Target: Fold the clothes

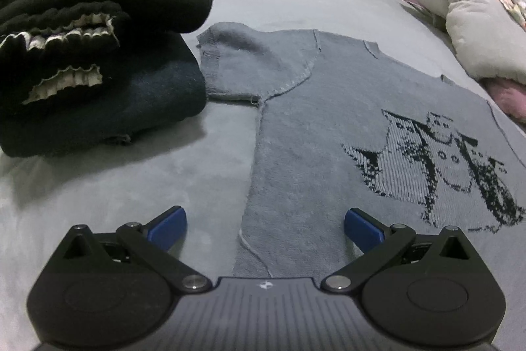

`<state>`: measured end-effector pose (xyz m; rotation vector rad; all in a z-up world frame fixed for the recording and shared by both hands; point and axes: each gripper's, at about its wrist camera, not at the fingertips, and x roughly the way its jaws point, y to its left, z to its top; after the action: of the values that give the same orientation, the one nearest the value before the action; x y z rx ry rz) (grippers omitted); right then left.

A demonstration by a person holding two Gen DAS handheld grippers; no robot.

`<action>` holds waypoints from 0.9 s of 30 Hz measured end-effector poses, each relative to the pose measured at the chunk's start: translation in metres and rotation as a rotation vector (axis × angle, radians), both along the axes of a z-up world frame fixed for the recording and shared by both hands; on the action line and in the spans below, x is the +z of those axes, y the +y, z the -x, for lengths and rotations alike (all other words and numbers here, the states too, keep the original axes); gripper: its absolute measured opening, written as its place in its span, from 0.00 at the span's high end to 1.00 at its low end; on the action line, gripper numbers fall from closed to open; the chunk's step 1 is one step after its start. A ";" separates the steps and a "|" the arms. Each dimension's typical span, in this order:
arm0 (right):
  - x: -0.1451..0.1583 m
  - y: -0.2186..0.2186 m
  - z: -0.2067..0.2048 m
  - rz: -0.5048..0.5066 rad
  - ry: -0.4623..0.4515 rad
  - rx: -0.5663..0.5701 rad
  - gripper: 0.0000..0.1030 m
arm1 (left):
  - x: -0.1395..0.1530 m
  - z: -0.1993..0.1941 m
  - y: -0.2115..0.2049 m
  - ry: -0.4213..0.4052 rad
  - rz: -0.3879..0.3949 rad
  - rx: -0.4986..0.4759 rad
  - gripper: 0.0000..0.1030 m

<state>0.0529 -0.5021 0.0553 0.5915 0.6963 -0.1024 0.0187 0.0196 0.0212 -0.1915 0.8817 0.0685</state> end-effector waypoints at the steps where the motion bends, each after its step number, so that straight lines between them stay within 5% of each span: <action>1: -0.002 -0.001 -0.007 -0.002 0.010 -0.011 0.30 | 0.001 0.000 0.000 -0.001 0.002 0.003 0.00; 8: -0.024 0.002 -0.028 0.005 0.044 -0.090 0.32 | -0.001 -0.007 0.001 0.020 0.031 0.006 0.00; 13: -0.029 0.000 -0.029 0.022 0.053 -0.161 0.76 | -0.001 -0.007 -0.003 0.026 0.021 -0.002 0.00; 19: -0.032 -0.013 -0.021 -0.038 0.044 -0.196 0.85 | -0.001 -0.007 -0.003 0.028 0.009 -0.012 0.00; 23: -0.032 -0.022 -0.019 -0.078 0.023 -0.249 0.71 | 0.000 -0.007 0.000 0.034 0.021 -0.002 0.00; 27: -0.024 -0.028 -0.028 -0.007 0.005 -0.262 0.28 | 0.002 -0.007 0.002 0.033 0.030 0.008 0.00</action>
<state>0.0807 -0.5299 0.0315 0.6873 0.6216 -0.3452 0.0257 0.0217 0.0230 -0.2220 0.9157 0.0660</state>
